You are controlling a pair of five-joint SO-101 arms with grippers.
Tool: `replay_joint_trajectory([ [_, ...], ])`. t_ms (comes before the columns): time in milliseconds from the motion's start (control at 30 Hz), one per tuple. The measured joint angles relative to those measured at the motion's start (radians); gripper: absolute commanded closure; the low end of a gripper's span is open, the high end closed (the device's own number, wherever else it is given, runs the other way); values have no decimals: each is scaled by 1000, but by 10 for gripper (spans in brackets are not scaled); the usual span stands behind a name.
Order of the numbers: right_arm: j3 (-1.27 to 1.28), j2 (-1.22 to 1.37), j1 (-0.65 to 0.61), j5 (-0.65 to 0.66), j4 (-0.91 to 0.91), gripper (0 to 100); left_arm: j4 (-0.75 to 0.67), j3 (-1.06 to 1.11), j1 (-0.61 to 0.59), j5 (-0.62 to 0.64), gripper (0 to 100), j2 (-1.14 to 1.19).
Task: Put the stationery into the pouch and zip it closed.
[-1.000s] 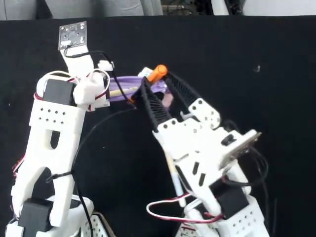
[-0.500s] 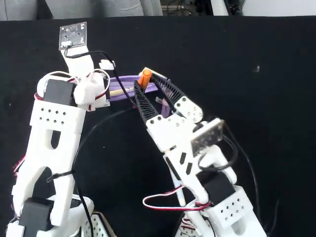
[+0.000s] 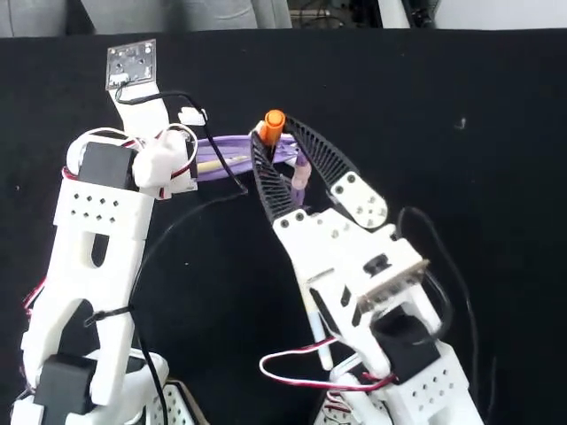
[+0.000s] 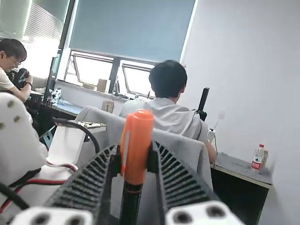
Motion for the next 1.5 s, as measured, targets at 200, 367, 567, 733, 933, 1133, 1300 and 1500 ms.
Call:
replay_joint_trajectory([
  [200, -40, -2, 0, 0, -26, 988, 0, 0, 0, 0, 970, 0],
  [367, -5, 32, 0, 0, -161, 988, 0, 0, 0, 0, 970, 0],
  [567, 38, 164, 0, 0, -270, 988, 0, 0, 0, 0, 970, 0],
  [733, 77, 181, -2, -2, -296, 988, 0, 0, 0, 0, 970, 0],
  [933, 213, 199, 0, 0, -296, 988, 0, 0, 0, 0, 970, 0],
  [1133, 327, 201, 0, 0, -390, 977, 0, 0, 0, 0, 970, 0],
  [1300, 413, 201, 2, 2, -405, 805, 0, 0, -3, 0, 970, 0],
  [1500, 390, 201, 0, 0, -322, 703, 0, 0, -25, 2, 970, 2],
])
